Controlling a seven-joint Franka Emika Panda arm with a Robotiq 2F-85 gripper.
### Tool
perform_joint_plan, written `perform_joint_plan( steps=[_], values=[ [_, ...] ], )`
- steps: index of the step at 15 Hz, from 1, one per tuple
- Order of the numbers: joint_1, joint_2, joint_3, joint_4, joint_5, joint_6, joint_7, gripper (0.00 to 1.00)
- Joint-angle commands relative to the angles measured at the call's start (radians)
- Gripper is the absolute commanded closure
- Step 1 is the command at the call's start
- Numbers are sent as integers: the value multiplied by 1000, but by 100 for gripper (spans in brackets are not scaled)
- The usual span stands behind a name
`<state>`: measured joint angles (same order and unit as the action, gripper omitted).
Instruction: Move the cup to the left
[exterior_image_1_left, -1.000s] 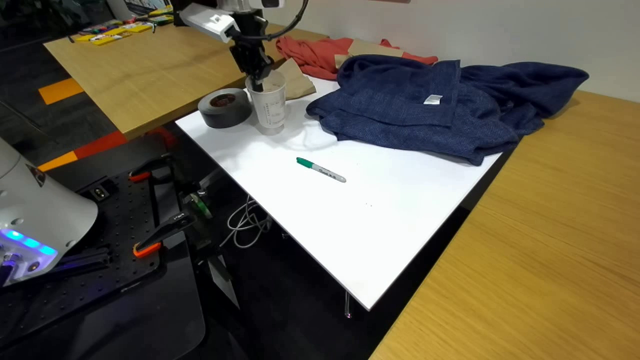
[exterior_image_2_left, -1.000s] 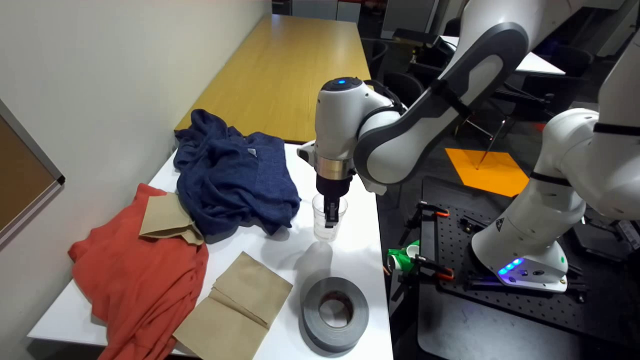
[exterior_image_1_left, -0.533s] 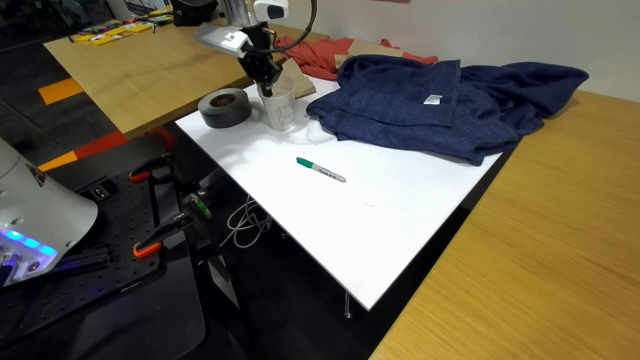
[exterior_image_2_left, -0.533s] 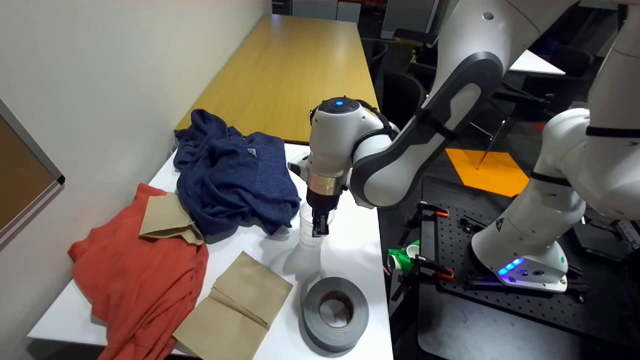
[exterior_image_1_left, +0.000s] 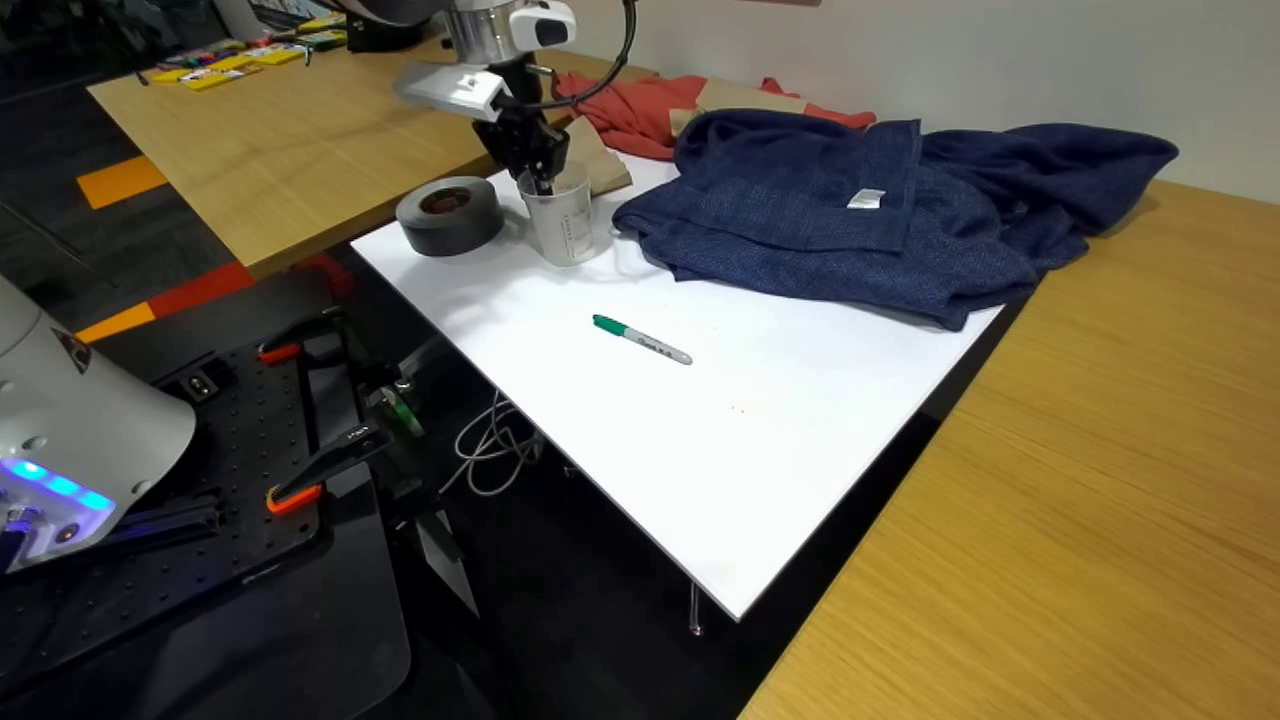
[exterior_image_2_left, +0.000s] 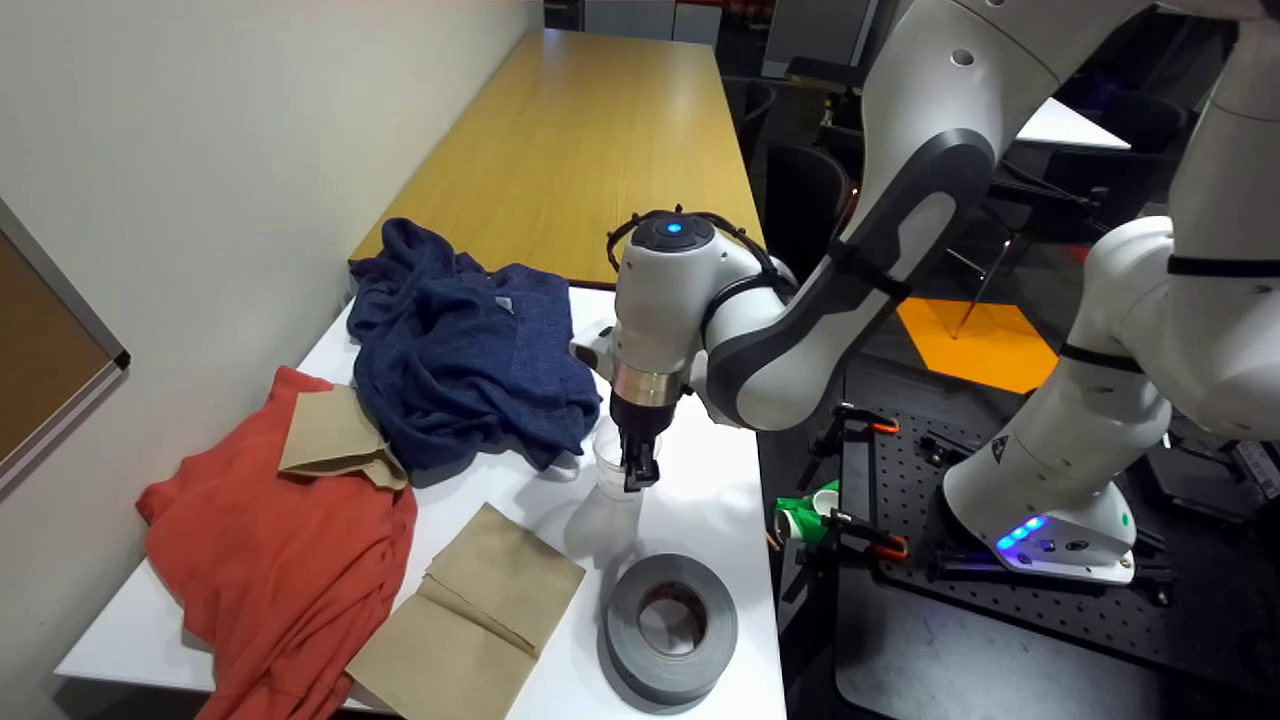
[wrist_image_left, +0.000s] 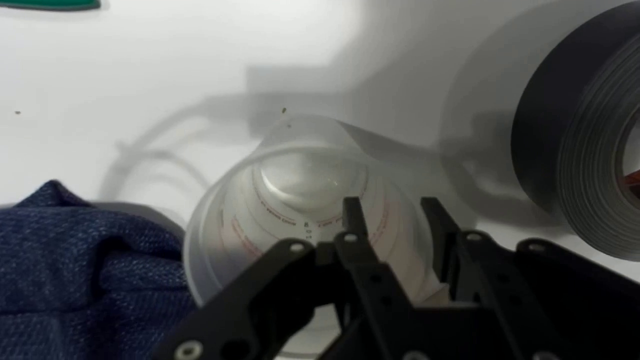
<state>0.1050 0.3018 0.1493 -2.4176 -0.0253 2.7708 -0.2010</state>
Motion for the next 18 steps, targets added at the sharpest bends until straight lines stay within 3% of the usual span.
perform_joint_plan(
  steps=[1, 5, 6, 13, 15, 18],
  values=[
    [14, -47, 3, -20, -17, 13, 35, 34],
    [24, -134, 6, -53, -11, -8, 54, 4],
    [26, -163, -1, -65, -15, -11, 62, 1],
    [19, -309, -23, -107, -43, -70, 95, 0],
    [19, -261, -17, -76, -10, -49, 52, 0],
    [19, -286, -19, -88, -10, -62, 52, 0]
  ],
)
